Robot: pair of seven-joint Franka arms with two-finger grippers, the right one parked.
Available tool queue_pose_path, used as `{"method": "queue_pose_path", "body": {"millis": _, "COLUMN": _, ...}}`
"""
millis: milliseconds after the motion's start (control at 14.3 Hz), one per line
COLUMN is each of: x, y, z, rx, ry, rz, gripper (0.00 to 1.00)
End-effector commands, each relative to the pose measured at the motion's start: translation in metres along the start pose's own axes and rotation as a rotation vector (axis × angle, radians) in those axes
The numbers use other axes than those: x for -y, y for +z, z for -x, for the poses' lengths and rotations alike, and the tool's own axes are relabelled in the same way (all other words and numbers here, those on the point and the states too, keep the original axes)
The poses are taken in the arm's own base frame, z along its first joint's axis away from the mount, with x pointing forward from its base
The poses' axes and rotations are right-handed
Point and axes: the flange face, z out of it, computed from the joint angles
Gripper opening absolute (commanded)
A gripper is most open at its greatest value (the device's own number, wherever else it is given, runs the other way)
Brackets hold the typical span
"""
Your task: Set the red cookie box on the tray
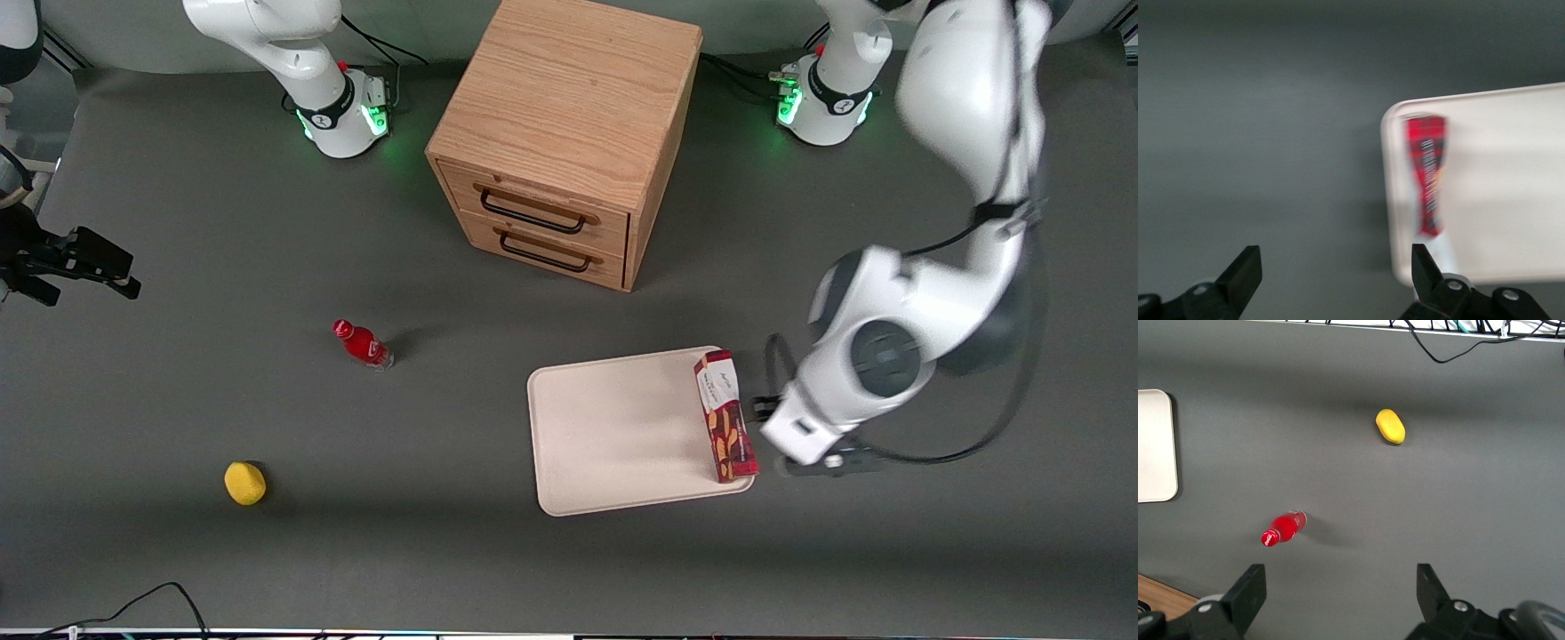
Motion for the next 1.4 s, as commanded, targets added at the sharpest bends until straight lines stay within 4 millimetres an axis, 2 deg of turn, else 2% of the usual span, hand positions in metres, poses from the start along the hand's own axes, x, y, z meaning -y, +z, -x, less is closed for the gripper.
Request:
{"method": "queue_pose_path", "body": {"millis": 0, "x": 0.058, "y": -0.036, "z": 0.028, "rx": 0.036, "ry": 0.105, "rz": -0.011, "gripper": 1.0}}
{"method": "queue_pose_path", "body": {"millis": 140, "x": 0.09, "y": -0.054, "z": 0.051, "rx": 0.038, "ry": 0.127, "rz": 0.002, "gripper": 1.0}}
{"method": "queue_pose_path", "body": {"millis": 279, "x": 0.111, "y": -0.074, "z": 0.084, "rx": 0.028, "ry": 0.154, "rz": -0.011, "gripper": 1.0}}
{"method": "queue_pose_path", "body": {"millis": 488, "x": 0.134, "y": -0.11, "z": 0.148, "rx": 0.004, "ry": 0.172, "rz": 0.02, "gripper": 1.0}}
{"method": "queue_pose_path", "body": {"millis": 628, "x": 0.144, "y": -0.132, "z": 0.178, "rx": 0.022, "ry": 0.177, "rz": 0.019, "gripper": 1.0}}
{"method": "queue_pose_path", "body": {"millis": 767, "x": 0.146, "y": -0.16, "z": 0.191, "rx": 0.047, "ry": 0.24, "rz": 0.017, "gripper": 1.0}}
{"method": "queue_pose_path", "body": {"millis": 907, "x": 0.152, "y": -0.183, "z": 0.195, "rx": 0.053, "ry": 0.246, "rz": 0.022, "gripper": 1.0}}
{"method": "queue_pose_path", "body": {"millis": 1326, "x": 0.157, "y": -0.189, "z": 0.196, "rx": 0.052, "ry": 0.246, "rz": 0.024, "gripper": 1.0}}
